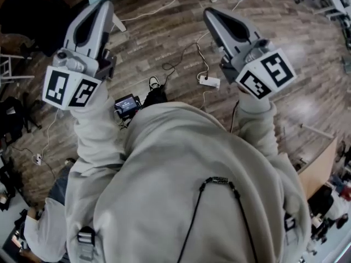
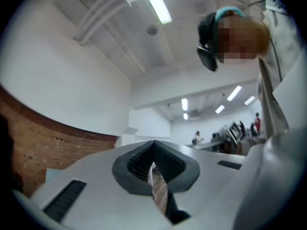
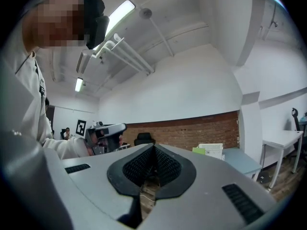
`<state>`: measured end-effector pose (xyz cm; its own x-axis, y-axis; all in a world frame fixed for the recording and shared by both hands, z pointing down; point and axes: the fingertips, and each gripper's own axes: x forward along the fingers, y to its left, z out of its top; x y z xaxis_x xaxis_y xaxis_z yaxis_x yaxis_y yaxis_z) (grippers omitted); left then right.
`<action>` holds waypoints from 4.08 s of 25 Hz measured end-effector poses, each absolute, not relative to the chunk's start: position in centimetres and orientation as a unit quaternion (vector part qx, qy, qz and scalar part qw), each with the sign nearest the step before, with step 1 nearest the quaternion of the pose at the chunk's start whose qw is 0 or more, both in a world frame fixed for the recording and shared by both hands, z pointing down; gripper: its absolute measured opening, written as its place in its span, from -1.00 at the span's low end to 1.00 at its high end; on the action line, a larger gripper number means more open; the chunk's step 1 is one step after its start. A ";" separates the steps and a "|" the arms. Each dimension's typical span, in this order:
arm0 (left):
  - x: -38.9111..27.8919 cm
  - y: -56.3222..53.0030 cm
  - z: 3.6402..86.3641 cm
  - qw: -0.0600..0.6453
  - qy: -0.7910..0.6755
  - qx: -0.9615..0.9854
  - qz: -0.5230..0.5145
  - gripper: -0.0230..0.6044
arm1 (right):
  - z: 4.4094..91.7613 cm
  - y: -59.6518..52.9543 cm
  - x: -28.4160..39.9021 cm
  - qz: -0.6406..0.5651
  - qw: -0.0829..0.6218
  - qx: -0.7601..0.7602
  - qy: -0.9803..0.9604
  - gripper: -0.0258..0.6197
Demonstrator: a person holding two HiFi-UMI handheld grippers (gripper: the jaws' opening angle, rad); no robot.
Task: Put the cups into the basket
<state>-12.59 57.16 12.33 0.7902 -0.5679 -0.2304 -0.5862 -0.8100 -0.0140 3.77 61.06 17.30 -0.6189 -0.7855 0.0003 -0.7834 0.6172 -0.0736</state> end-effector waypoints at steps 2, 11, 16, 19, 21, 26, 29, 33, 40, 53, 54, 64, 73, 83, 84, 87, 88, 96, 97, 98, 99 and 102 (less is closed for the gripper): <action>-12.1 55.5 13.6 0.065 0.289 -0.954 0.051 -0.94 | 17.3 59.0 3.3 -0.033 0.006 -0.437 0.899 -0.88; -16.0 45.6 13.6 0.018 0.266 -0.962 0.065 -0.94 | 16.8 48.7 -0.6 -0.026 -0.004 -0.430 0.902 -0.88; -17.6 41.7 12.7 0.022 0.243 -0.967 0.073 -0.94 | 16.9 44.0 -3.0 -0.046 0.004 -0.424 0.905 -0.88; -17.5 39.9 13.1 0.022 0.227 -0.971 0.065 -0.94 | 16.6 41.8 -3.5 -0.050 0.000 -0.433 0.900 -0.88; -18.3 38.5 13.1 0.024 0.236 -0.969 0.074 -0.94 | 17.0 40.4 -4.2 -0.056 -0.003 -0.434 0.899 -0.88; -19.3 36.0 12.8 0.003 0.250 -0.962 0.105 -0.94 | 16.8 38.6 -4.6 -0.055 -0.009 -0.429 0.902 -0.88; -18.8 34.3 12.6 0.004 0.255 -0.961 0.103 -0.94 | 16.3 37.0 -4.0 -0.044 -0.010 -0.430 0.902 -0.88; -17.2 32.9 11.9 0.016 0.257 -0.962 0.094 -0.94 | 16.7 34.6 -2.2 -0.054 0.006 -0.426 0.903 -0.88; -13.1 26.4 12.1 0.018 0.275 -0.958 0.078 -0.94 | 17.5 27.2 1.9 -0.067 0.024 -0.407 0.911 -0.88; -1.2 18.5 10.9 0.023 0.286 -0.957 0.043 -0.94 | 18.0 18.5 13.8 -0.088 0.043 -0.391 0.915 -0.88; -0.4 18.1 10.9 0.026 0.283 -0.958 0.035 -0.94 | 18.3 18.1 14.5 -0.091 0.046 -0.392 0.914 -0.88; 3.7 13.5 12.5 0.023 0.264 -0.964 0.004 -0.94 | 22.2 14.2 20.9 -0.136 0.057 -0.427 0.892 -0.88; 3.9 5.2 13.1 0.024 0.249 -0.967 0.041 -0.94 | 21.0 7.9 21.0 -0.113 0.033 -0.437 0.892 -0.88; 1.0 -9.3 12.5 0.029 0.233 -0.970 0.059 -0.94 | 18.9 -5.9 15.9 -0.072 -0.010 -0.434 0.898 -0.88; 0.9 -10.6 12.6 0.028 0.230 -0.971 0.057 -0.94 | 18.8 -7.2 15.5 -0.072 -0.013 -0.434 0.898 -0.88; 0.3 -14.3 13.2 0.021 0.221 -0.974 0.053 -0.94 | 19.3 -10.7 14.3 -0.081 -0.019 -0.436 0.896 -0.88; 0.3 -15.3 13.5 0.019 0.218 -0.975 0.050 -0.94 | 19.5 -11.6 14.0 -0.084 -0.023 -0.438 0.895 -0.88; -0.9 -22.5 16.5 -0.004 0.185 -0.982 0.041 -0.94 | 22.0 -19.5 11.7 -0.102 -0.078 -0.453 0.882 -0.88; -1.0 -23.1 16.6 -0.008 0.182 -0.982 0.043 -0.94 | 22.2 -20.0 11.4 -0.100 -0.086 -0.453 0.881 -0.88; -1.1 -23.6 16.7 -0.011 0.180 -0.983 0.045 -0.94 | 22.3 -20.5 11.3 -0.098 -0.092 -0.454 0.881 -0.88; -1.1 -24.1 16.8 -0.013 0.178 -0.983 0.046 -0.94 | 22.4 -20.9 11.1 -0.097 -0.096 -0.455 0.880 -0.88; -1.3 -25.2 17.4 -0.022 0.176 -0.983 0.051 -0.94 | 23.1 -21.6 10.4 -0.101 -0.106 -0.452 0.880 -0.88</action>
<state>-1.31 -25.18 17.41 0.9331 -0.3477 -0.0914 -0.3432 -0.9372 0.0618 10.44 -21.56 23.12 -0.5688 -0.7741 0.2781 -0.8169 0.5709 -0.0817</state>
